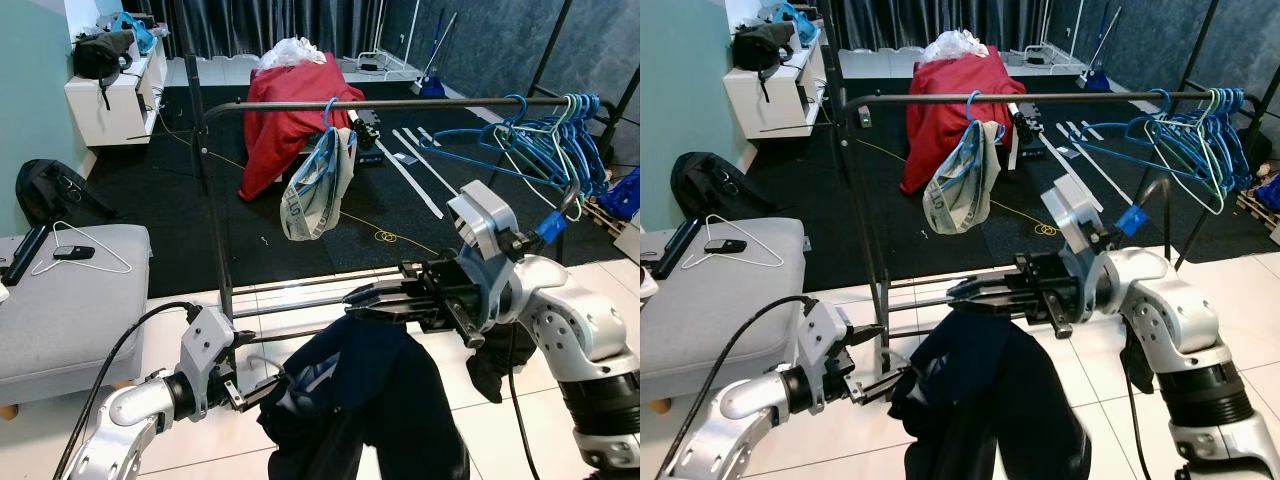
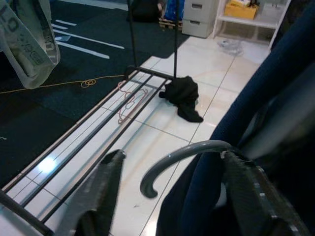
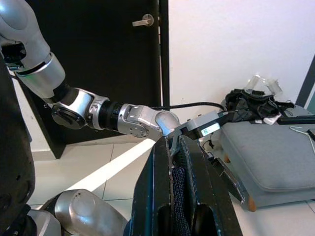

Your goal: Hang hanger

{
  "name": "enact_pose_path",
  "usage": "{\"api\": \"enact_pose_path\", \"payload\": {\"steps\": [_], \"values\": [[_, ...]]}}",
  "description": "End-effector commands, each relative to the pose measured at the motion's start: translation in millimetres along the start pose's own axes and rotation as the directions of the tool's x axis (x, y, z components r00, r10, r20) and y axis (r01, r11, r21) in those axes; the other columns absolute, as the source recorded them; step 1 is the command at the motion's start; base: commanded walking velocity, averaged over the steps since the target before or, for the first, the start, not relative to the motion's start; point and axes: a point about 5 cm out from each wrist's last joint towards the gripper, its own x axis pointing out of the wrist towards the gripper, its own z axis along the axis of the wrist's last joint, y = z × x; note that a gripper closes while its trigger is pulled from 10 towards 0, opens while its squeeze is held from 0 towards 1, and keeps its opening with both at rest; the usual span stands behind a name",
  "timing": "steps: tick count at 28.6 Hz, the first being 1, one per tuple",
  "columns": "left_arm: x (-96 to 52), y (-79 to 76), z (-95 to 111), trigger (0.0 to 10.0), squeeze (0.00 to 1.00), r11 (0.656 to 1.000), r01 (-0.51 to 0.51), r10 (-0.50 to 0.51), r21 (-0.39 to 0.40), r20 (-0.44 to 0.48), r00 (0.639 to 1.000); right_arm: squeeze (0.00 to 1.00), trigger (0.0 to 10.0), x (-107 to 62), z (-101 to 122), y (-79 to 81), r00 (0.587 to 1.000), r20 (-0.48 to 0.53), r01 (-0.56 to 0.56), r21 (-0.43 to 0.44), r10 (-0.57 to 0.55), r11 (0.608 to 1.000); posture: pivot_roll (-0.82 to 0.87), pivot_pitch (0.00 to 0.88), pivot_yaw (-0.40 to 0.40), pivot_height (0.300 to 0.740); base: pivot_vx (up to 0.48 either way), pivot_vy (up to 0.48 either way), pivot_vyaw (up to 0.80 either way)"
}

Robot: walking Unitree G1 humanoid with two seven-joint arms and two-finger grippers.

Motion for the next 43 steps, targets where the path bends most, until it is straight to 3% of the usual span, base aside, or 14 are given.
{"api": "enact_pose_path", "payload": {"steps": [1, 10, 19, 27, 34, 38, 40, 43], "values": [[-1.7, 1.4, -2, 0.0, 0.0, 1.0, 0.004, -0.004, -0.026, -0.002, 1.0, 0.0, 10.0, 1.7, 5, 0.5, 1.0, 0.012, -0.018, -0.018, 0.018, 1.0, -0.12, 0.108, -0.055, 0.74, 0.0, 0.0, 0.0], [-6.7, 3.5, -4, 0.0, 0.0, 0.998, 0.036, -0.037, -0.044, -0.025, 0.999, 0.0, 10.0, -1.2, 4, 0.7, 1.0, 0.017, -0.005, -0.014, 0.005, 1.0, -0.12, 0.111, -0.049, 0.74, 0.0, 0.0, 0.0], [-31.5, 34.3, 6, 0.0, 0.0, 0.996, 0.042, -0.031, 0.078, -0.128, 0.991, 0.0, 10.0, -7.9, -3, 4.5, 1.0, 0.01, 0.025, 0.008, -0.025, 1.0, -0.12, 0.106, -0.055, 0.74, 0.0, 0.0, 0.0], [-44.8, 46.1, 17, 0.0, 0.0, 0.987, 0.063, -0.034, 0.146, -0.19, 0.981, 0.0, 10.0, -13.4, -9, 8.3, 0.998, 0.007, 0.063, 0.023, -0.063, 0.998, -0.12, 0.102, -0.052, 0.74, 0.0, 0.0, 0.0], [-58.5, 67.1, 44, 0.0, 0.0, 0.965, 0.043, 0.011, 0.259, -0.203, 0.979, 0.0, 10.0, -26.3, -27, 17.6, 0.988, -0.031, 0.153, 0.045, -0.152, 0.987, -0.12, 0.087, -0.054, 0.74, 0.0, 0.0, 0.0], [-59.2, 69.4, 49, 0.0, 0.0, 0.961, 0.041, 0.014, 0.272, -0.201, 0.98, 0.0, 10.0, -27.5, -31, 19.3, 0.985, -0.038, 0.171, 0.047, -0.169, 0.984, -0.12, 0.084, -0.055, 0.74, 0.0, 0.0, 0.0], [-60.7, 72.2, 58, 0.0, 0.0, 0.955, 0.054, 0.008, 0.293, -0.208, 0.978, 0.0, 10.0, -29.9, -43, 18.3, 0.964, -0.043, 0.263, 0.009, -0.262, 0.965, -0.12, 0.078, -0.051, 0.74, 0.0, 0.0, 0.0], [-61.4, 71.4, 60, 0.0, 0.0, 0.955, 0.082, -0.016, 0.286, -0.225, 0.974, 0.0, 10.0, -28.2, -52, 20.7, 0.949, -0.023, 0.314, -0.001, -0.314, 0.949, -0.12, 0.075, -0.05, 0.74, 0.0, 0.0, 0.0]]}}
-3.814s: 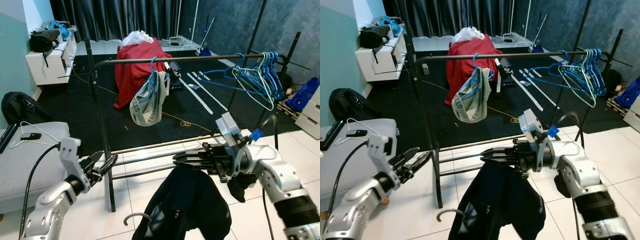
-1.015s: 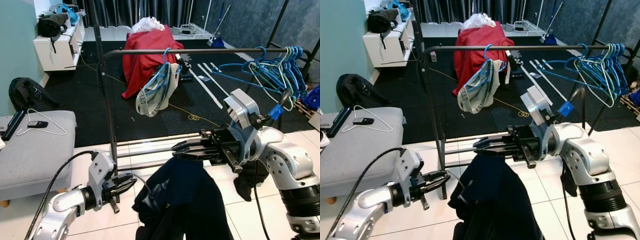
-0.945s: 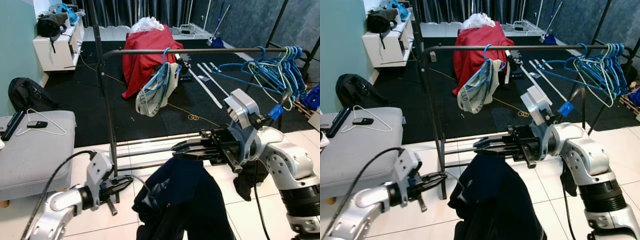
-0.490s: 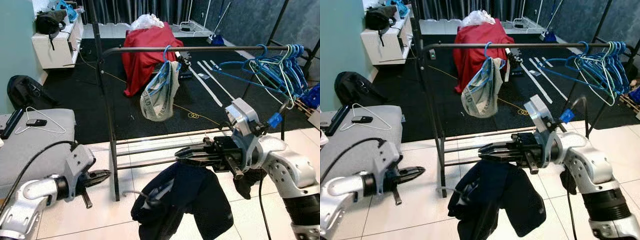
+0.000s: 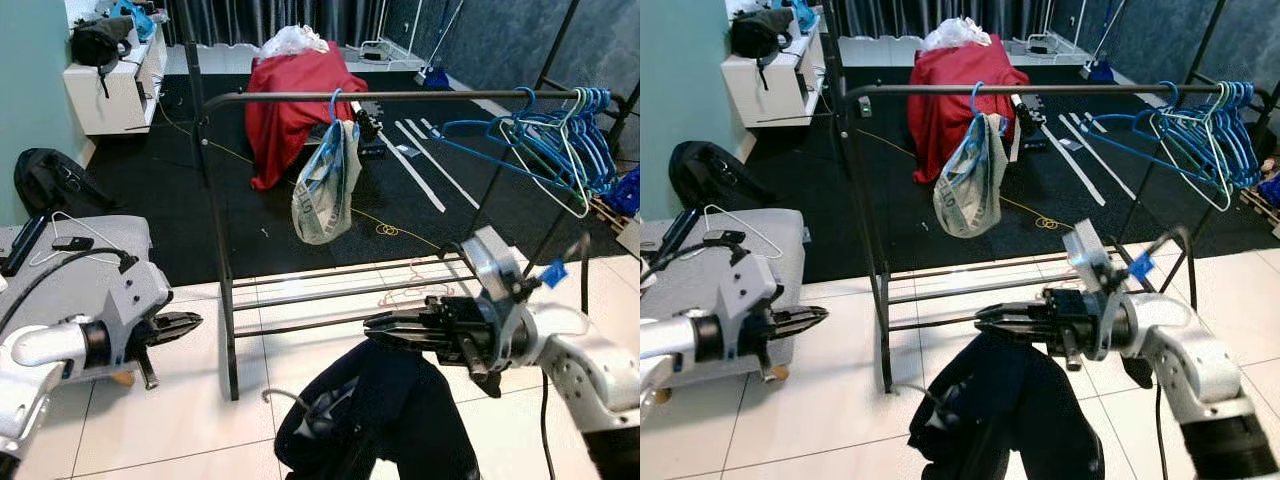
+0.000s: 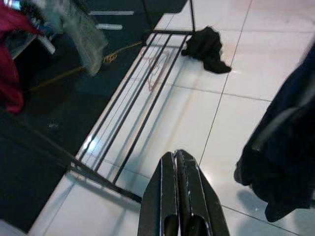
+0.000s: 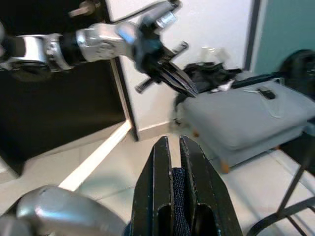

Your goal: Hang hanger

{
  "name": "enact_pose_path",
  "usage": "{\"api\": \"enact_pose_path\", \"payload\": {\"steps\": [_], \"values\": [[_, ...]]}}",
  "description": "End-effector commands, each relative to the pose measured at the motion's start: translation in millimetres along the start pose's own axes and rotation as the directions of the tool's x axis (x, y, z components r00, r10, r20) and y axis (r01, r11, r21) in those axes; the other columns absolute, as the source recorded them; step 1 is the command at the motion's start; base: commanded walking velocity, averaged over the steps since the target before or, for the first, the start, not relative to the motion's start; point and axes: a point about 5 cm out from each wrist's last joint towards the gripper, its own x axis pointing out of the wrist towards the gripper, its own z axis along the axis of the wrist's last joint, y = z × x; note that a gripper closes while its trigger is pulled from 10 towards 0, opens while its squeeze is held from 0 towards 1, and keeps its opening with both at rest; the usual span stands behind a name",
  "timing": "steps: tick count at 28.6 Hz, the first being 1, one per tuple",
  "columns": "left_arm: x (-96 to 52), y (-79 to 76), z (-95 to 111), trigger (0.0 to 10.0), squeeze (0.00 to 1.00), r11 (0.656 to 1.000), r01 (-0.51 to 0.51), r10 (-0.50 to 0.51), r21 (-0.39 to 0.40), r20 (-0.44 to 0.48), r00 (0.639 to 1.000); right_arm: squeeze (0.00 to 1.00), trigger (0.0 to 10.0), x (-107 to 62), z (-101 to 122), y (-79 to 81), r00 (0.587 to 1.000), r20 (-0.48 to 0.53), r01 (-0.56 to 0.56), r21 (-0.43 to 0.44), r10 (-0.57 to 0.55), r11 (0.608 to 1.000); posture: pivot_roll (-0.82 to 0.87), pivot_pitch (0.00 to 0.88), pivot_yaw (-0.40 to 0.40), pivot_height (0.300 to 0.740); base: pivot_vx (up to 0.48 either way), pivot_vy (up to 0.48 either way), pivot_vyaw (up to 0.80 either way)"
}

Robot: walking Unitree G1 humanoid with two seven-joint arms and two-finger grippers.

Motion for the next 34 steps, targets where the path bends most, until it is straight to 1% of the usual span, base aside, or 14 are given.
{"api": "enact_pose_path", "payload": {"steps": [1, 6, 7, 8, 9, 10, 11, 12, 21, 22, 24, 29, 32, 34], "values": [[-3.5, 0.9, 2, 0.0, 0.0, 1.0, 0.02, -0.02, 0.01, -0.022, 1.0, 0.0, 10.0, -2.5, 6, -0.1, 1.0, 0.011, 0.026, -0.053, -0.025, 0.998, -0.12, 0.075, -0.05, 0.74, 0.0, 0.0, 0.0], [4.1, -18.2, -12, 0.0, 0.0, 0.996, 0.092, -0.093, -0.023, -0.065, 0.993, 0.0, 10.0, 6.2, 10, 1.5, 0.999, 0.049, 0.015, -0.064, -0.012, 0.998, -0.11, 0.066, -0.043, 0.74, 0.0, 0.0, 0.0], [11.1, -27.4, -21, 10.0, 0.0, 0.995, 0.093, -0.096, -0.041, -0.084, 0.992, 0.0, 10.0, 9.4, 13, -2.2, 0.998, 0.062, 0.031, -0.082, -0.026, 0.996, -0.12, 0.062, -0.045, 0.74, 0.0, 0.0, 0.0], [21.5, -37.8, -30, 10.0, 0.16, 0.995, 0.075, -0.08, -0.061, -0.098, 0.992, 0.0, 10.0, 11.5, 16, -8.1, 0.997, 0.065, 0.057, -0.101, -0.051, 0.993, -0.12, 0.054, -0.053, 0.74, 0.0, 0.0, 0.0], [21.5, -37.8, -30, 10.0, 0.16, 0.995, 0.075, -0.08, -0.061, -0.098, 0.992, 0.0, 10.0, 11.5, 16, -8.1, 0.997, 0.065, 0.057, -0.101, -0.051, 0.993, -0.12, 0.054, -0.053, 0.74, 0.0, 0.0, 0.0], [32.8, -47.4, -41, 10.0, 0.85, 0.996, 0.032, -0.043, -0.081, -0.13, 0.991, 0.0, 10.0, 12.7, 15, -14.4, 0.995, 0.047, 0.089, -0.118, -0.084, 0.989, -0.13, 0.051, -0.063, 0.74, 0.0, 0.0, 0.0], [32.8, -47.4, -41, 10.0, 0.85, 0.996, 0.032, -0.043, -0.081, -0.13, 0.991, 0.0, 10.0, 12.7, 15, -14.4, 0.995, 0.047, 0.089, -0.118, -0.084, 0.989, -0.13, 0.051, -0.063, 0.74, 0.0, 0.0, 0.0], [46.8, -59.0, -53, 10.0, 1.0, 0.992, -0.049, 0.029, -0.12, -0.156, 0.987, 0.0, 10.0, 14.1, 8, -23.7, 0.988, -0.01, 0.152, -0.151, -0.155, 0.977, -0.13, 0.05, -0.069, 0.74, 0.0, 0.0, 0.0], [57.5, -56.4, -54, 10.0, 1.0, 0.953, -0.25, 0.222, -0.172, -0.165, 0.961, 0.0, 10.0, 19.5, -9, -43.3, 0.899, -0.058, 0.406, -0.257, -0.434, 0.877, -0.13, 0.056, -0.066, 0.74, 0.0, 0.0, 0.0], [60.2, -57.1, -51, 10.0, 0.0, 0.952, -0.244, 0.219, -0.186, -0.145, 0.965, 0.0, 10.0, 22.6, -12, -45.0, 0.881, -0.043, 0.445, -0.256, -0.47, 0.858, -0.13, 0.06, -0.055, 0.74, 0.0, 0.0, 0.0], [68.8, -60.0, -40, 10.0, 0.0, 0.955, -0.219, 0.207, -0.2, -0.082, 0.975, 0.0, 10.0, 29.7, -21, -50.4, 0.811, 0.005, 0.569, -0.239, -0.585, 0.787, -0.12, 0.063, -0.044, 0.74, 0.0, 0.0, 0.0], [74.7, -61.9, -39, 10.0, 0.0, 0.95, -0.234, 0.225, -0.206, -0.068, 0.972, 0.0, 10.0, 30.8, -27, -53.7, 0.756, 0.049, 0.646, -0.219, -0.653, 0.731, -0.13, 0.065, -0.022, 0.74, 0.0, 0.0, 0.0], [78.7, -62.0, -41, 10.0, 0.0, 0.938, -0.263, 0.254, -0.227, -0.069, 0.965, 0.0, 10.0, 32.9, -28, -53.4, 0.756, 0.079, 0.651, -0.196, -0.65, 0.733, -0.13, 0.067, -0.021, 0.74, 0.0, 0.0, 0.0], [80.5, -60.8, -46, 10.0, 0.0, 0.931, -0.292, 0.28, -0.218, -0.084, 0.956, 0.0, 10.0, 37.8, -27, -50.6, 0.799, 0.112, 0.602, -0.149, -0.591, 0.785, -0.13, 0.07, -0.018, 0.74, 0.0, 0.0, 0.0]]}}
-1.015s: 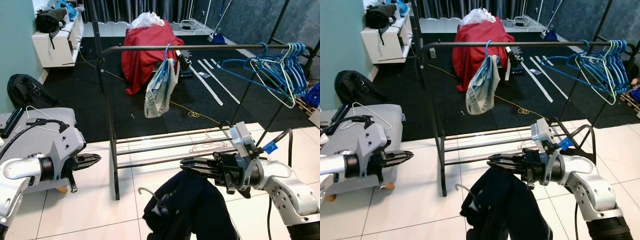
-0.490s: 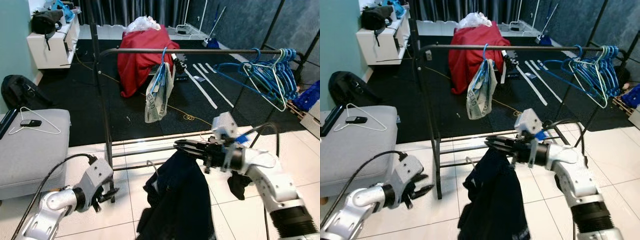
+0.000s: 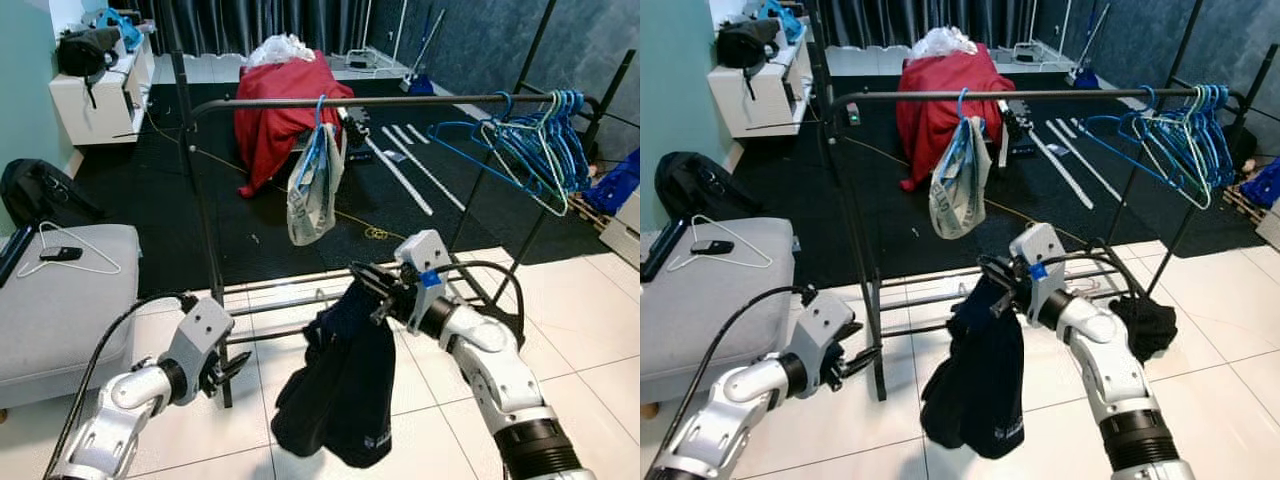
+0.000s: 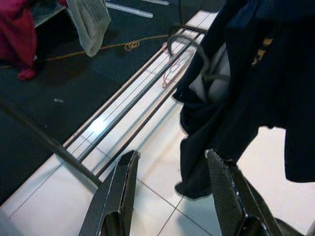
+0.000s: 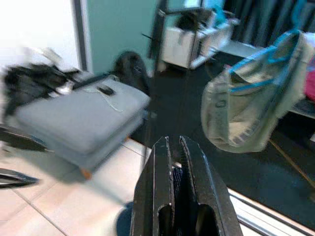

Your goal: Hang hanger

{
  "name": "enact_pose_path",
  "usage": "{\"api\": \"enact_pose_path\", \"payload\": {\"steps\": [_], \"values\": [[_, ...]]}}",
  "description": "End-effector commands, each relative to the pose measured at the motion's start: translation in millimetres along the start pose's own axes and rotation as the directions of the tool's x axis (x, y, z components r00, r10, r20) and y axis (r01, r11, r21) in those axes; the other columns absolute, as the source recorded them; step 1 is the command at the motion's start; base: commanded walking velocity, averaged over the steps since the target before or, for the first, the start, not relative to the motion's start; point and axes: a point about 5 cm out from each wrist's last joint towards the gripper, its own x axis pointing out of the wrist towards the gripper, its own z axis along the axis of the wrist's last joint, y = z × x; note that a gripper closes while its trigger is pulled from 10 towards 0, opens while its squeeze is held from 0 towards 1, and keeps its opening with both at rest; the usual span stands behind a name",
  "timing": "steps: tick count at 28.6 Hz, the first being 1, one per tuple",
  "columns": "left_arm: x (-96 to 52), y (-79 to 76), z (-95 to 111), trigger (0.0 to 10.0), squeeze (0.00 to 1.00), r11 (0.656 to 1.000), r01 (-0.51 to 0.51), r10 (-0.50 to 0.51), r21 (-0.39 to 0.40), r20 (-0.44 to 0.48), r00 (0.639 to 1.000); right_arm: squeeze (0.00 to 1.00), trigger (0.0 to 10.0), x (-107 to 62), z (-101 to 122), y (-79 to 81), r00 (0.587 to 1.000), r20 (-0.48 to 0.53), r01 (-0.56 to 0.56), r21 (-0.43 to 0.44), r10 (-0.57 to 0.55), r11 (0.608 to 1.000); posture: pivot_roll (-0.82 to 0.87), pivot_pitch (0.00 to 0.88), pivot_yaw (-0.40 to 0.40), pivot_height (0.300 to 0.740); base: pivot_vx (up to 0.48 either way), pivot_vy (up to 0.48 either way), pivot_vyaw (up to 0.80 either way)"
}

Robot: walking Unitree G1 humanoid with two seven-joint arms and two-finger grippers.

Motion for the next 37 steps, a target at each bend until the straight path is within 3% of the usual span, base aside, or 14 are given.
{"api": "enact_pose_path", "payload": {"steps": [1, 2, 3, 6, 7, 10, 12, 13, 14, 15, 16, 18, 25, 37], "values": [[-0.1, -2.1, -9, 10.0, 0.0, 1.0, 0.017, -0.017, 0.026, -0.033, 0.999, 0.0, 10.0, -1.5, 6, 2.1, 0.994, 0.075, -0.082, 0.024, 0.08, 0.996, -0.13, 0.072, -0.011, 0.74, 0.0, 0.0, 0.0], [-0.1, -2.1, -9, 10.0, 0.0, 1.0, 0.017, -0.017, 0.026, -0.033, 0.999, 0.0, 10.0, -1.5, 6, 2.1, 0.994, 0.075, -0.082, 0.024, 0.08, 0.996, -0.13, 0.072, -0.011, 0.74, 0.0, 0.0, 0.0], [-3.4, 0.0, -14, 10.0, 0.0, 0.997, 0.051, -0.047, 0.054, -0.057, 0.997, 0.0, 10.0, -5.8, 9, 6.6, 0.975, 0.095, -0.205, 0.053, 0.2, 0.977, -0.13, 0.075, -0.005, 0.74, 0.0, 0.0, 0.0], [-15.7, 4.3, -24, 10.0, 0.0, 0.978, 0.164, -0.15, 0.129, -0.108, 0.983, 0.0, 10.0, -23.6, 14, 11.5, 0.874, 0.09, -0.484, 0.072, 0.478, 0.872, -0.13, 0.082, -0.007, 0.74, 0.0, 0.0, 0.0], [-15.7, 4.3, -24, 10.0, 0.0, 0.978, 0.164, -0.15, 0.129, -0.108, 0.983, 0.0, 10.0, -23.6, 14, 11.5, 0.874, 0.09, -0.484, 0.072, 0.478, 0.872, -0.13, 0.082, -0.007, 0.74, 0.0, 0.0, 0.0], [-29.7, 6.7, -28, 10.0, 0.0, 0.956, 0.248, -0.228, 0.158, -0.135, 0.964, 0.0, 10.0, -41.5, 21, 1.9, 0.775, 0.039, -0.632, 0.036, 0.631, 0.774, -0.13, 0.091, -0.025, 0.74, 0.0, 0.0, 0.0], [-29.7, 6.7, -28, 10.0, 0.0, 0.956, 0.248, -0.228, 0.158, -0.135, 0.964, 0.0, 10.0, -41.5, 21, 1.9, 0.775, 0.039, -0.632, 0.036, 0.631, 0.774, -0.13, 0.091, -0.025, 0.74, 0.0, 0.0, 0.0], [-36.3, 6.3, -28, 10.0, 0.0, 0.945, 0.283, -0.265, 0.161, -0.128, 0.956, 0.0, 10.0, -48.7, 27, -6.1, 0.716, -0.011, -0.698, -0.014, 0.698, 0.716, -0.13, 0.098, -0.03, 0.74, 0.0, 0.0, 0.0], [-36.3, 6.3, -28, 10.0, 0.0, 0.945, 0.283, -0.265, 0.161, -0.128, 0.956, 0.0, 10.0, -48.7, 27, -6.1, 0.716, -0.011, -0.698, -0.014, 0.698, 0.716, -0.13, 0.098, -0.03, 0.74, 0.0, 0.0, 0.0], [-39.4, 5.5, -27, 10.0, 0.0, 0.937, 0.305, -0.286, 0.169, -0.127, 0.95, 0.0, 10.0, -51.0, 27, -9.3, 0.679, -0.071, -0.734, -0.059, 0.73, 0.677, -0.12, 0.105, -0.036, 0.74, 0.0, 0.0, 0.0], [-39.4, 5.5, -27, 10.0, 0.0, 0.937, 0.305, -0.286, 0.169, -0.127, 0.95, 0.0, 10.0, -51.0, 27, -9.3, 0.679, -0.071, -0.734, -0.059, 0.73, 0.677, -0.12, 0.105, -0.036, 0.74, 0.0, 0.0, 0.0], [-44.0, 4.4, -27, 10.0, 0.0, 0.922, 0.343, -0.322, 0.181, -0.135, 0.937, 0.0, 10.0, -51.8, 28, -14.5, 0.635, -0.152, -0.772, -0.12, 0.757, 0.624, -0.12, 0.117, -0.045, 0.74, 0.0, 0.0, 0.0], [-56.1, 5.7, -29, 10.0, 0.0, 0.894, 0.407, -0.384, 0.188, -0.149, 0.911, 0.0, 10.0, -45.2, 37, -25.2, 0.619, -0.207, -0.782, -0.246, 0.757, 0.573, -0.12, 0.126, -0.059, 0.74, 0.0, 0.0, 0.0], [-59.3, -12.8, -18, 10.0, 0.0, 0.851, 0.524, -0.52, 0.04, -0.079, 0.85, 0.0, 10.0, -35.3, 52, -16.0, 0.57, -0.164, -0.769, -0.45, 0.805, 0.453, -0.11, 0.14, -0.063, 0.74, 0.0, 0.0, 0.0]]}}
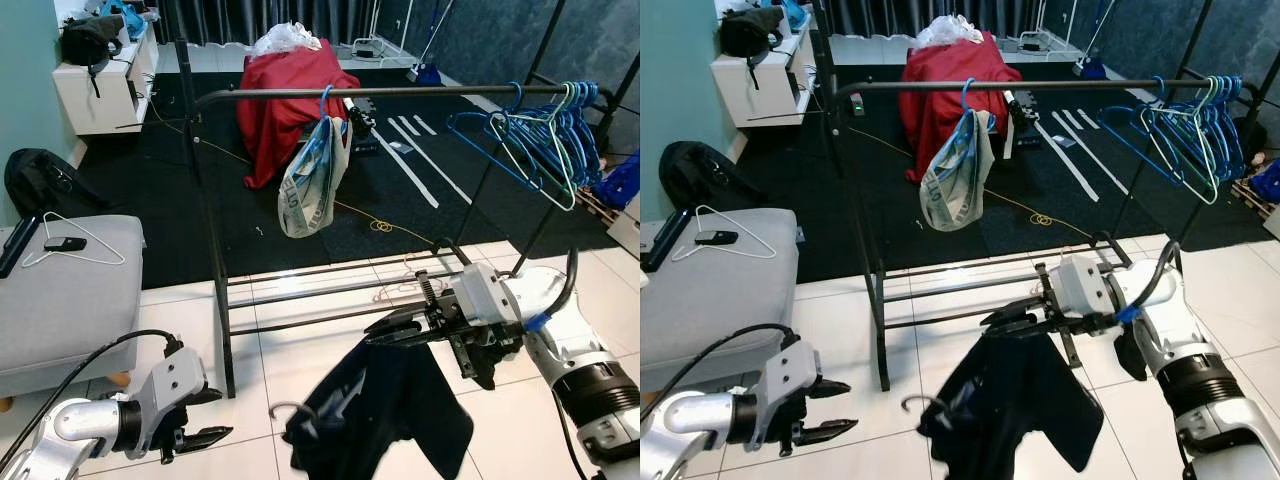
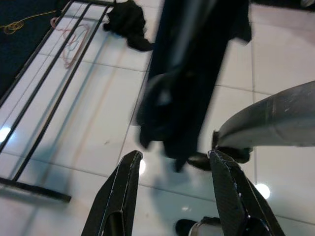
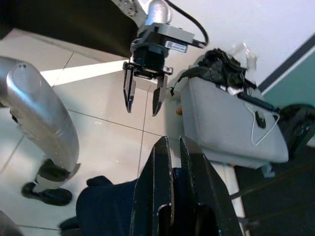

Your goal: Hang hanger

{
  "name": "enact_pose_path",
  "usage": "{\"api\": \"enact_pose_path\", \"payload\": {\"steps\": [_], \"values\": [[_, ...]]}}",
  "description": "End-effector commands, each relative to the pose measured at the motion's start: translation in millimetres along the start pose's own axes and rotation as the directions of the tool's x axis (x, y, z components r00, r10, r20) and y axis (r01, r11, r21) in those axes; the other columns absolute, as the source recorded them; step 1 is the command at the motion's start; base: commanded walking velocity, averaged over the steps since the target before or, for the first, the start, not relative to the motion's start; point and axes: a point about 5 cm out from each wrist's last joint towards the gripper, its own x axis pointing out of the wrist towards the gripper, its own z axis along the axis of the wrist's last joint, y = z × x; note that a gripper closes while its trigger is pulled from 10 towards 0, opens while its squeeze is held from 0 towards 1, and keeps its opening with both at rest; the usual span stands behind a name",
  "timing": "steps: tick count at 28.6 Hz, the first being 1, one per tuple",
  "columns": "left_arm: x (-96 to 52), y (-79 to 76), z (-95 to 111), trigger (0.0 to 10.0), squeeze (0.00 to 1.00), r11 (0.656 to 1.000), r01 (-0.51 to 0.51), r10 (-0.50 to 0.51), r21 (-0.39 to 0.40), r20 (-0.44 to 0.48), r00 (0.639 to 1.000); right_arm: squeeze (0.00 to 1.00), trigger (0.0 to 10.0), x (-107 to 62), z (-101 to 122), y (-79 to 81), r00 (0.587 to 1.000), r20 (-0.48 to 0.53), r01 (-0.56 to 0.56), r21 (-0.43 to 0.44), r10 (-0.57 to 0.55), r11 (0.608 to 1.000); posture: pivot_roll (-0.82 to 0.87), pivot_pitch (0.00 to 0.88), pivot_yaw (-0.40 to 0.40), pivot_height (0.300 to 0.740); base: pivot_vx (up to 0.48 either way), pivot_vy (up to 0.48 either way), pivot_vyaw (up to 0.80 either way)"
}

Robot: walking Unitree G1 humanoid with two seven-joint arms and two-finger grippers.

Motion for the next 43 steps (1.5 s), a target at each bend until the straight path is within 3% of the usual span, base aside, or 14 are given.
{"api": "enact_pose_path", "payload": {"steps": [1, 6, 12, 19, 25, 30, 31, 35, 39, 43], "values": [[3.9, -5.9, 2, 10.0, 0.0, 0.999, 0.034, -0.033, -0.032, 0.023, 0.999, 0.0, 10.0, -2.6, 6, -5.0, 1.0, 0.022, 0.006, -0.069, -0.004, 0.998, -0.11, 0.142, -0.063, 0.74, 0.0, 0.0, 0.0], [12.5, -4.9, 7, 10.0, 0.0, 1.0, 0.01, -0.009, -0.029, 0.046, 0.999, 0.0, 10.0, 0.1, 13, -9.9, 0.998, 0.066, 0.011, -0.106, -0.004, 0.994, -0.11, 0.146, -0.063, 0.74, 0.0, 0.0, 0.0], [21.4, 4.1, 2, 10.0, 0.0, 0.994, -0.087, 0.084, 0.068, 0.041, 0.996, 0.0, 10.0, 5.8, 23, -8.1, 0.992, 0.101, -0.056, -0.134, 0.069, 0.989, -0.11, 0.146, -0.075, 0.74, 0.0, 0.0, 0.0], [11.3, 13.1, 1, 10.0, 0.0, 0.987, -0.141, 0.138, 0.08, 0.045, 0.989, 0.0, 10.0, 6.9, 28, -4.5, 0.987, 0.104, -0.105, -0.146, 0.121, 0.984, -0.12, 0.138, -0.08, 0.74, 0.0, 0.0, 0.0], [9.1, 4.2, 1, 10.0, 0.0, 0.995, -0.07, 0.067, 0.07, 0.04, 0.997, 0.0, 10.0, 7.3, 32, -6.3, 0.984, 0.12, -0.112, -0.167, 0.132, 0.98, -0.12, 0.144, -0.081, 0.74, 0.0, 0.0, 0.0], [19.8, -12.1, 1, 10.0, 0.0, 0.998, 0.04, -0.043, 0.055, 0.055, 0.998, 0.0, 10.0, 12.9, 41, -8.9, 0.974, 0.162, -0.119, -0.22, 0.156, 0.968, -0.12, 0.149, -0.079, 0.74, 0.0, 0.0, 0.0], [28.2, -19.4, 1, 10.0, 0.0, 0.996, 0.081, -0.084, 0.048, 0.071, 0.994, 0.0, 10.0, 15.8, 49, -13.2, 0.967, 0.199, -0.107, -0.252, 0.159, 0.962, -0.12, 0.149, -0.079, 0.74, 0.0, 0.0, 0.0], [38.1, -20.8, 2, 10.0, 0.0, 0.997, 0.073, -0.075, 0.028, 0.102, 0.992, 0.0, 10.0, 18.3, 55, -15.9, 0.959, 0.229, -0.102, -0.275, 0.168, 0.956, -0.13, 0.15, -0.083, 0.74, 0.0, 0.0, 0.0], [57.3, -19.3, 3, 10.0, 0.0, 0.997, 0.054, -0.045, -0.047, 0.164, 0.985, 0.0, 10.0, 21.0, 64, -19.8, 0.946, 0.275, -0.082, -0.304, 0.17, 0.949, -0.14, 0.155, -0.09, 0.74, 0.0, 0.0, 0.0], [62.7, -17.6, 4, 10.0, 0.0, 0.997, 0.04, -0.028, -0.062, 0.178, 0.984, 0.0, 10.0, 21.0, 66, -20.5, 0.944, 0.283, -0.076, -0.311, 0.169, 0.947, -0.14, 0.155, -0.09, 0.74, 0.0, 0.0, 0.0]]}}
